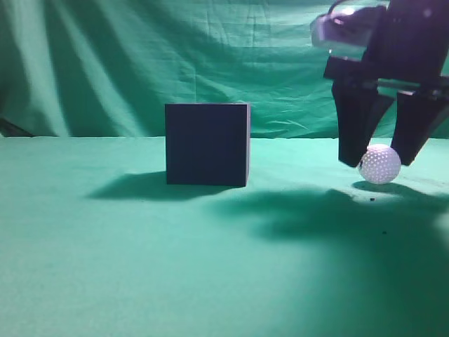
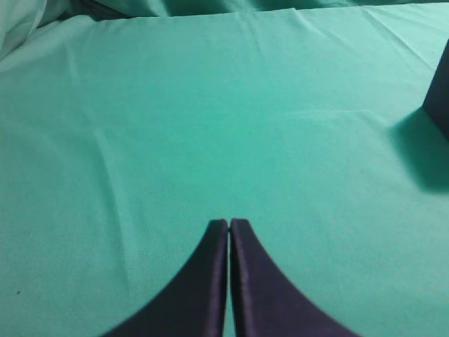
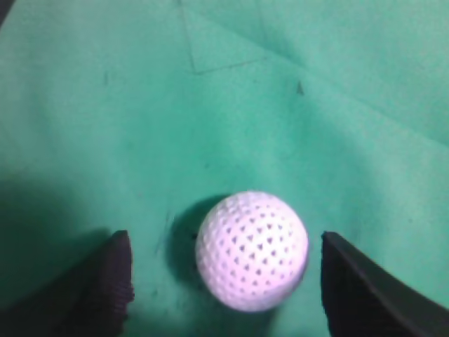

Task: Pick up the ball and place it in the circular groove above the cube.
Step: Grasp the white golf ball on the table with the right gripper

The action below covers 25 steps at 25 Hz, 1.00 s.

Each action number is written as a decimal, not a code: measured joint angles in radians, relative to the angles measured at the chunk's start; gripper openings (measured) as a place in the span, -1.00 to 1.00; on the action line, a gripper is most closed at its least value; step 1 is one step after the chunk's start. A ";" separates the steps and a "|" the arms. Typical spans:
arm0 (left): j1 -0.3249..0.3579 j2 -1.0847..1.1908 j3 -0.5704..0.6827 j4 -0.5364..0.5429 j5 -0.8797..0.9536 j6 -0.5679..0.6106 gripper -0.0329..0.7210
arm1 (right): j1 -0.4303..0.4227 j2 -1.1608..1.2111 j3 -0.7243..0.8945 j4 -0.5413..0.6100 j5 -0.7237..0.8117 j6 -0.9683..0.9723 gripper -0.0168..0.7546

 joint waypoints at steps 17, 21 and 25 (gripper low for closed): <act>0.000 0.000 0.000 0.000 0.000 0.000 -0.91 | 0.004 0.082 -0.278 -0.029 0.190 0.040 -0.16; 0.000 0.000 0.000 0.000 0.000 0.000 -0.91 | 0.045 0.082 -0.446 -0.002 0.267 0.041 -0.16; 0.000 0.000 0.000 0.000 0.000 0.000 -0.91 | 0.136 0.082 -0.515 0.012 0.250 0.023 -0.16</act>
